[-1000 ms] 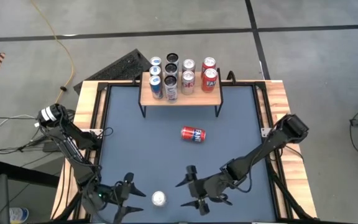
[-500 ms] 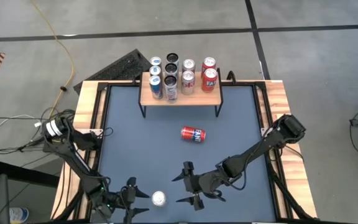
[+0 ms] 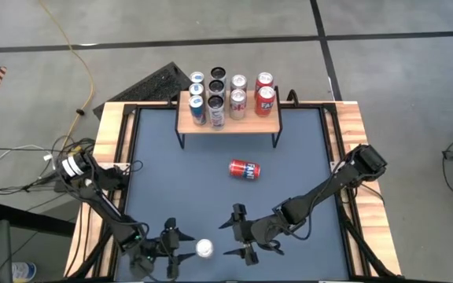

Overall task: Place canned beverage on shelf
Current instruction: Put the silver soda can on the shelf aligned with the other silver soda can

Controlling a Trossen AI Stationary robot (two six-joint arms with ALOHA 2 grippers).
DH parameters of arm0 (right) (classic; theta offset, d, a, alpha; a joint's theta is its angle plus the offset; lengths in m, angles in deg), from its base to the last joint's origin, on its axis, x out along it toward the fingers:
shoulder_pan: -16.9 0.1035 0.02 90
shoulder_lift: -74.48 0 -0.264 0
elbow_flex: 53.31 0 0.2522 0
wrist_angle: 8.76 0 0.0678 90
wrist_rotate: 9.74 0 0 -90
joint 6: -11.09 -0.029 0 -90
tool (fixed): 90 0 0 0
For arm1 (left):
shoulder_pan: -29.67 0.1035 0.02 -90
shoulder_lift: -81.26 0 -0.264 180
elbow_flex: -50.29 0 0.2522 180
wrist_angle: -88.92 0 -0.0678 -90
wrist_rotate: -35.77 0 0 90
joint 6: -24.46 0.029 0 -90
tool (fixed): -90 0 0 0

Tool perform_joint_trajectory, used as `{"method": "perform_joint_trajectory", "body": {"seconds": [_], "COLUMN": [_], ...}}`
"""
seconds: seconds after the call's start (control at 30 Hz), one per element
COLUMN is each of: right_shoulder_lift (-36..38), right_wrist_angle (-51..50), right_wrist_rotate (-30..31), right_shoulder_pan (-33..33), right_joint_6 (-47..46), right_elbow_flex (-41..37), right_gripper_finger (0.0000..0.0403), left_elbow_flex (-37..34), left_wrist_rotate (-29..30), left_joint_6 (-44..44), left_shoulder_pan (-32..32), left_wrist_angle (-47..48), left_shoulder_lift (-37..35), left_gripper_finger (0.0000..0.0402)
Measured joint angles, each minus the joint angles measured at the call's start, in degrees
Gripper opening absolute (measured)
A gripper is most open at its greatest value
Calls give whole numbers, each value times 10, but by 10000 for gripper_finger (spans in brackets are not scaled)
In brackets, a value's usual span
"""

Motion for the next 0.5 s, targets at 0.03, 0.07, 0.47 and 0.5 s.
{"method": "perform_joint_trajectory", "body": {"seconds": [0.03, 0.07, 0.47, 0.5], "right_shoulder_lift": [0, 0, 0, 0], "right_wrist_angle": [-2, -5, -12, -12], "right_wrist_rotate": [0, 0, 2, 2], "right_shoulder_pan": [0, 0, -1, 0], "right_joint_6": [-1, -2, -4, -10], "right_elbow_flex": [0, 0, 0, 0], "right_gripper_finger": [357, 357, 357, 357], "left_elbow_flex": [0, 0, 0, 0], "left_wrist_rotate": [1, 3, -6, -15], "left_joint_6": [-1, 0, 37, 37], "left_shoulder_pan": [4, 6, 53, 57], "left_wrist_angle": [1, 6, 5, 4], "left_shoulder_lift": [4, 5, 7, 7], "left_gripper_finger": [225, 225, 225, 225]}}
